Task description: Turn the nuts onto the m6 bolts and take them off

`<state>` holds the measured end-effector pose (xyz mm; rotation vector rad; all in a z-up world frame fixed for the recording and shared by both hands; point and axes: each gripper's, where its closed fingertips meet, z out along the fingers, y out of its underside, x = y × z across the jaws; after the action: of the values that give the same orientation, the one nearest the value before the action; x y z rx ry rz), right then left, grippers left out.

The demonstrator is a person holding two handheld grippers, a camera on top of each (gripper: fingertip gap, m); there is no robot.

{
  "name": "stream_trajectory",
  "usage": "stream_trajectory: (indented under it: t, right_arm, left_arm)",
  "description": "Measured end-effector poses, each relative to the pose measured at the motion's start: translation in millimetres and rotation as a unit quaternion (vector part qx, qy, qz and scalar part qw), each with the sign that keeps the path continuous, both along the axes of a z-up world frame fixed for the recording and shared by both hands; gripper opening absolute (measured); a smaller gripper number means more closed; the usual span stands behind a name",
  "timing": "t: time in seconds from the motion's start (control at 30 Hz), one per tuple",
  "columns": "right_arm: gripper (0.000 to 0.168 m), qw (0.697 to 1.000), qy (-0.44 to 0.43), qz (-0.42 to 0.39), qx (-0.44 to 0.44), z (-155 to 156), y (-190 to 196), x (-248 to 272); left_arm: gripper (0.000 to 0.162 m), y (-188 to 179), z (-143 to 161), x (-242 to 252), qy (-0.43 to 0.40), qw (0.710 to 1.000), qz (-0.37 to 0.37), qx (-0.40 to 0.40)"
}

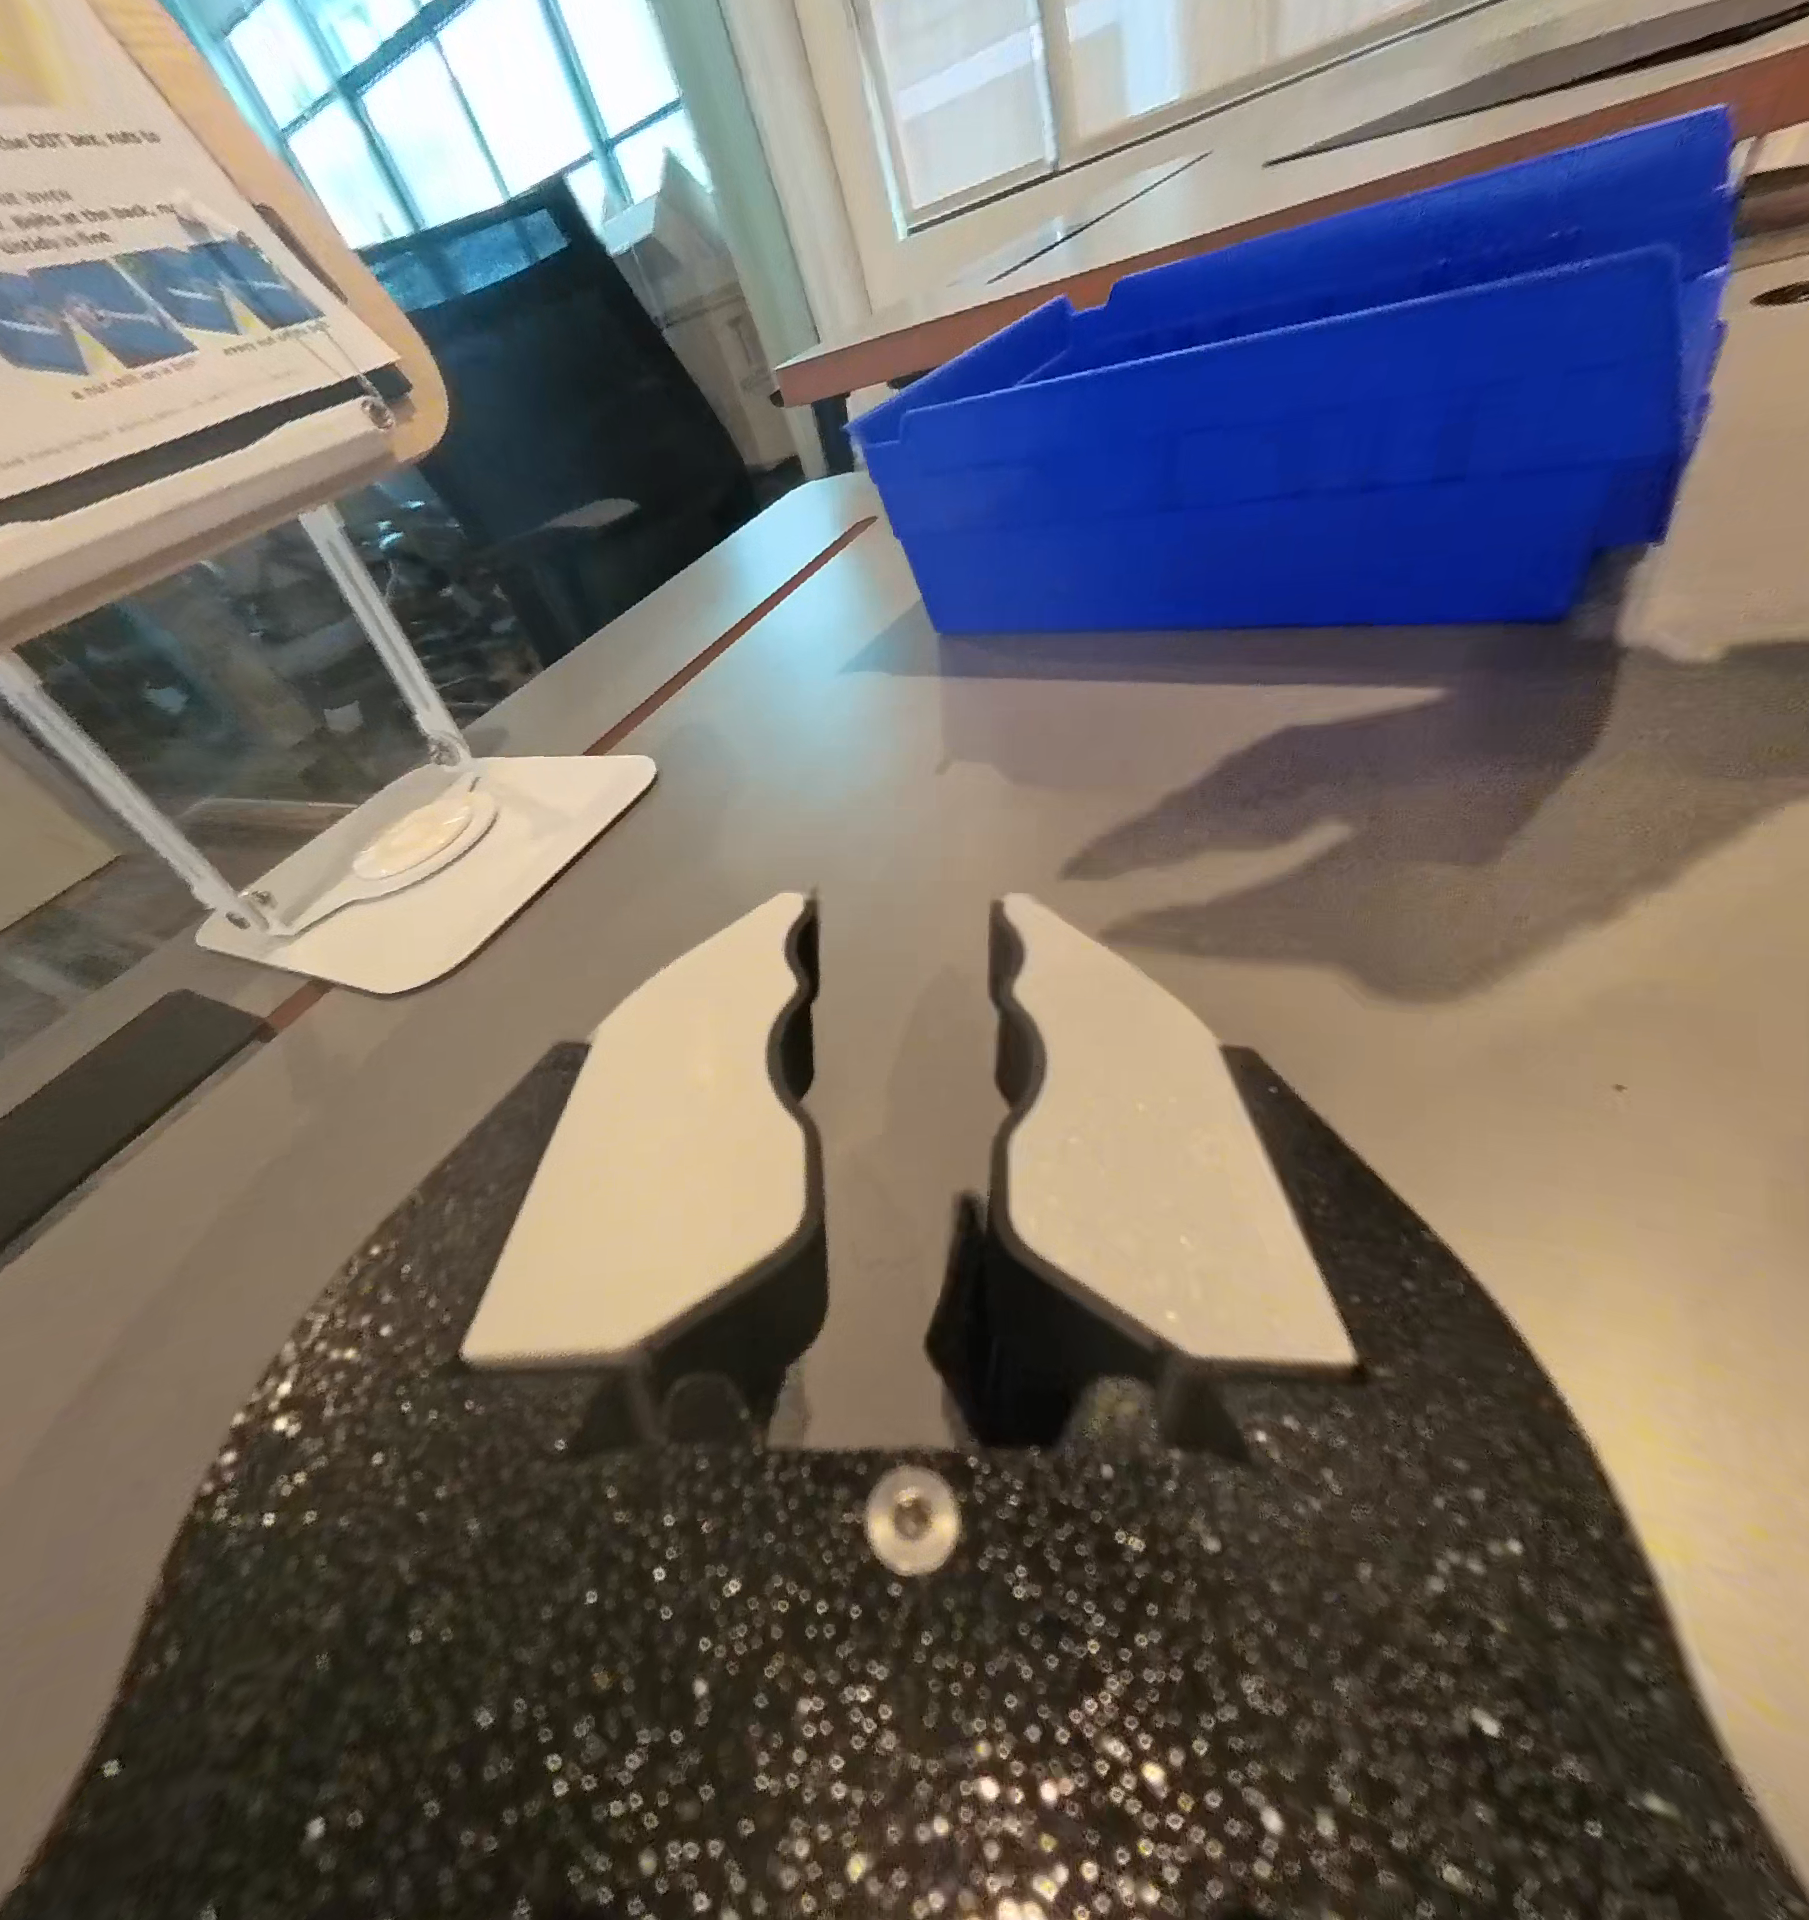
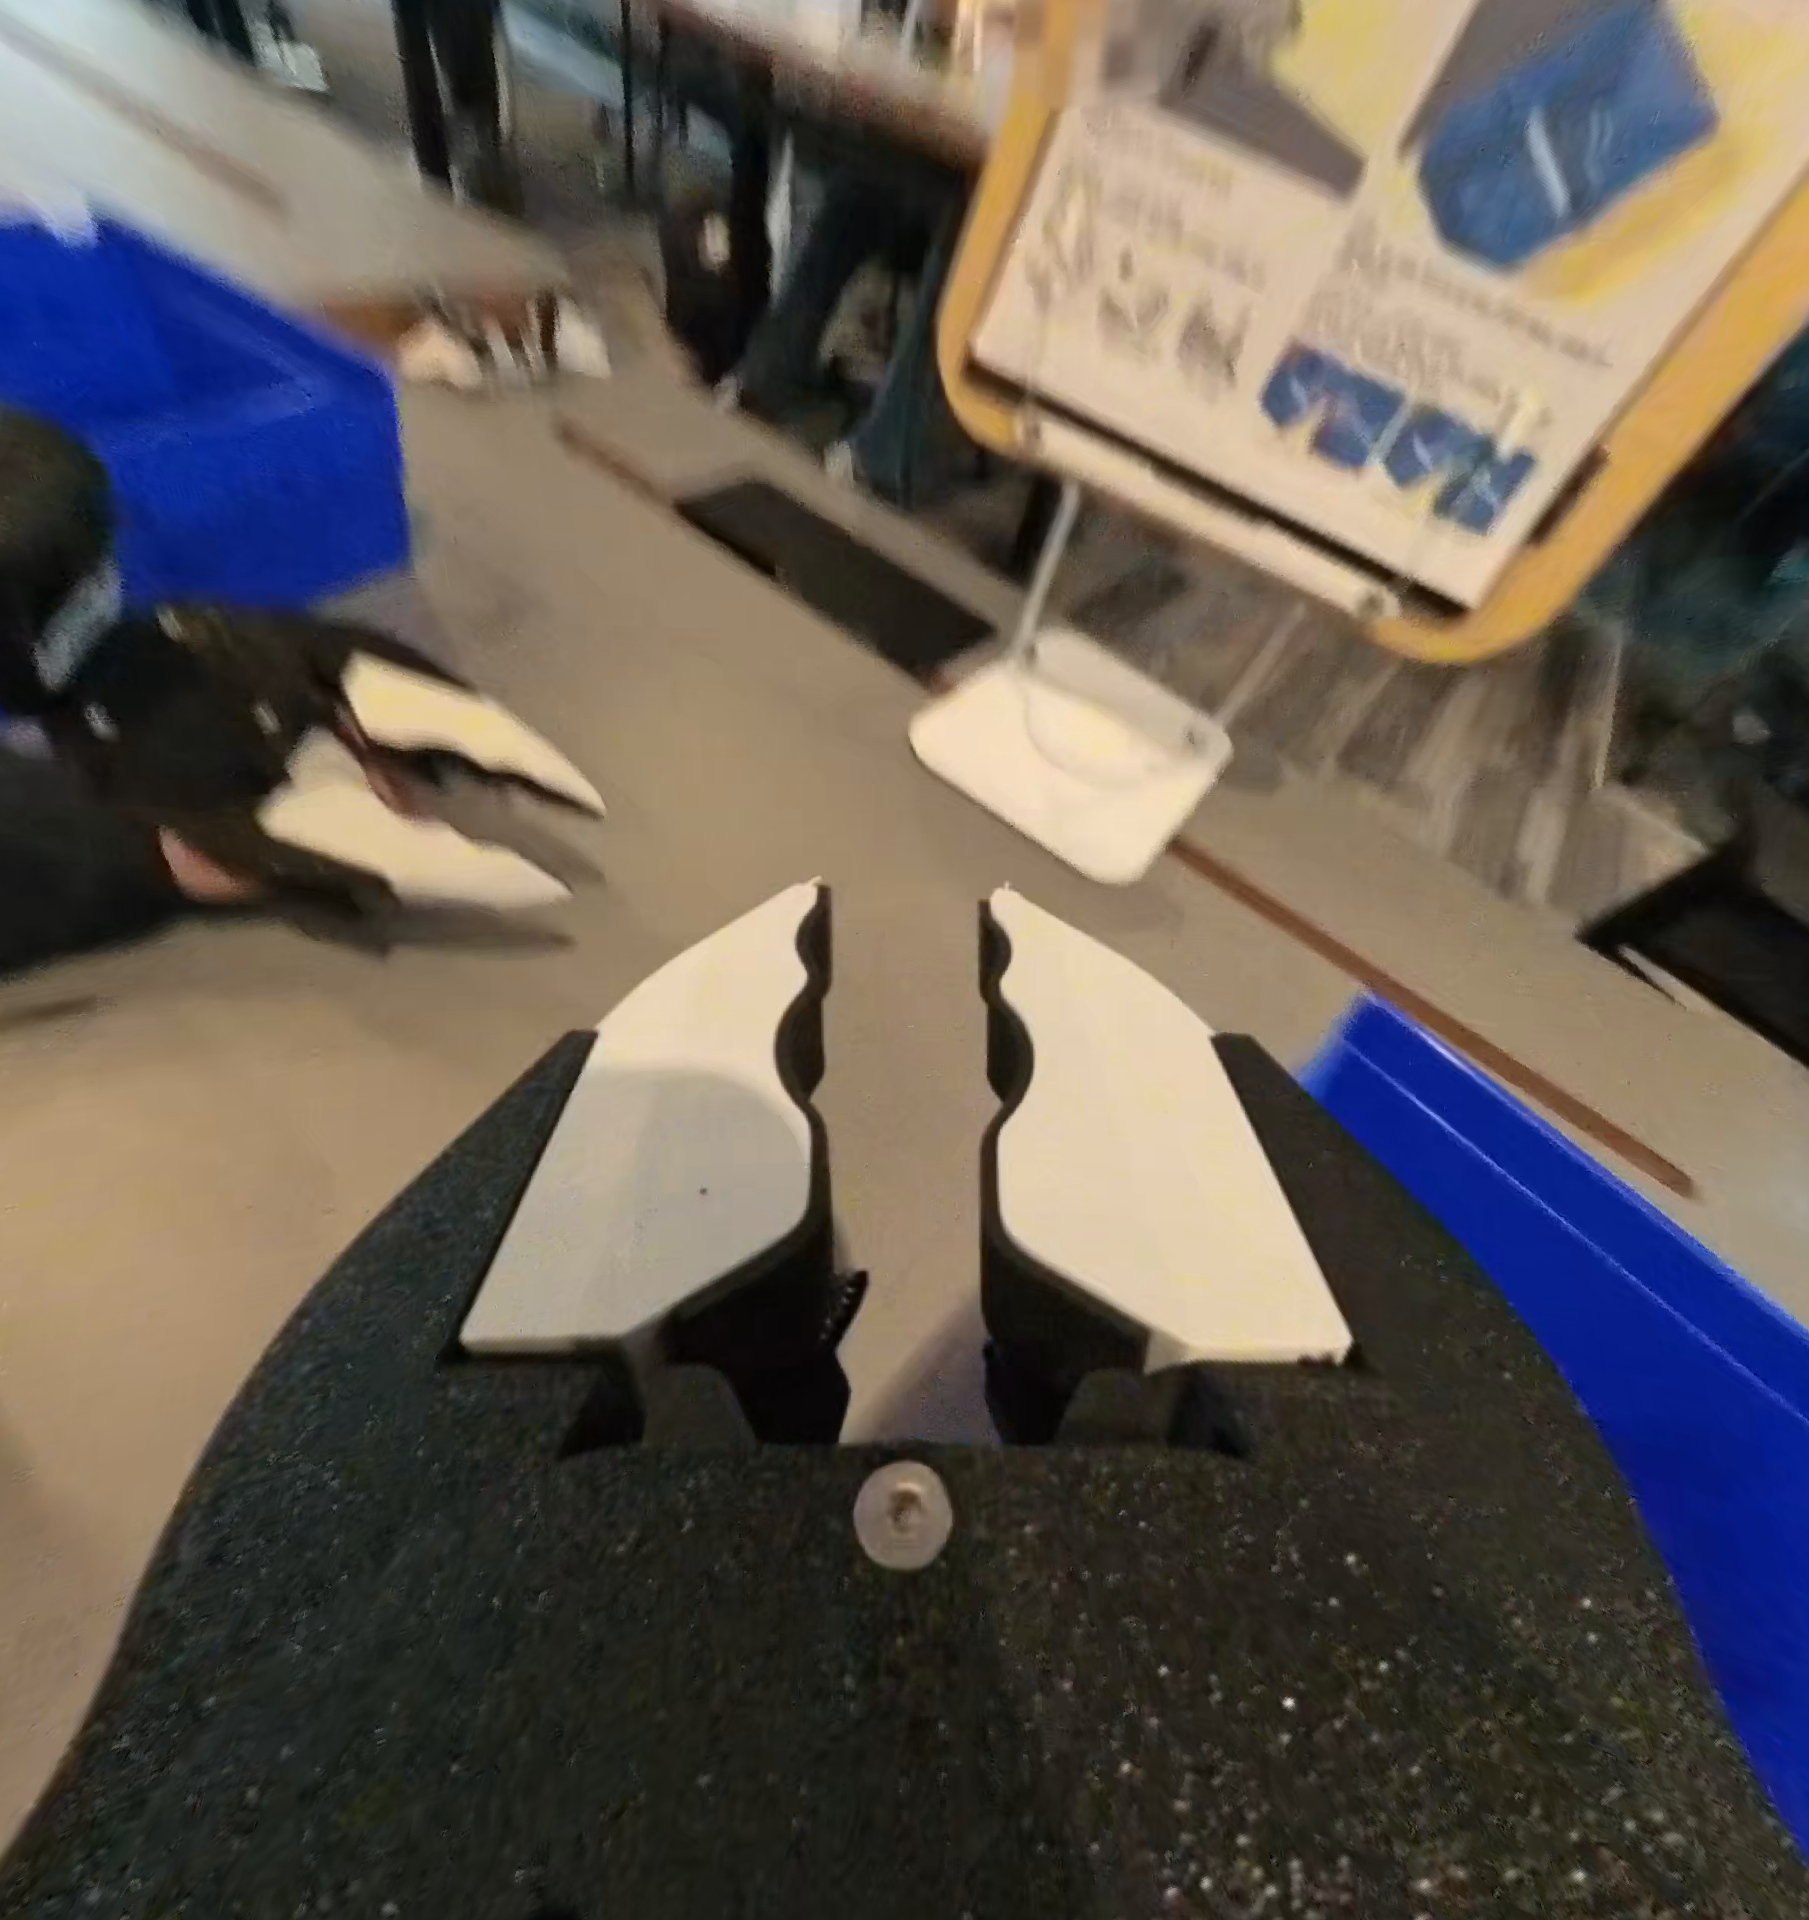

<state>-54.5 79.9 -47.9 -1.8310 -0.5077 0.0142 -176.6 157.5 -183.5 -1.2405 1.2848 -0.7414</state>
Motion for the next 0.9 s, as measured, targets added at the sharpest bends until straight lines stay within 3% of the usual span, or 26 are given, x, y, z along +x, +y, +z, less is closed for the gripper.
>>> stream_trajectory:
  t: [0.13, 0.3, 0.63, 0.8, 0.9]
  right_arm:
    - [0.013, 0.991, 0.104, 0.029, 0.074, -22, 40, -51]
    - [0.006, 0.985, 0.119, -0.062, 0.109, -74, 86, -35]
    - [0.0, 0.982, 0.088, -0.086, 0.145, -110, 86, -35]
    - [0.0, 0.98, 0.052, -0.08, 0.177, -108, 84, -40]
    - [0.0, 0.978, 0.043, -0.062, 0.196, -105, 81, -47]
  left_arm:
    - [0.02, 14, -9, -2, 0.034, 0.998, 0.055, 0.011]
    - [0.017, 20, -10, -5, 0.04, 0.996, 0.075, 0.013]
    - [0.013, 23, -10, -6, 0.04, 0.996, 0.082, 0.005]
    - [0.017, 27, -4, -12, 0.015, 0.996, 0.086, -0.027]
    - [0.025, 29, 19, -27, 0.003, 0.993, 0.11, -0.044]
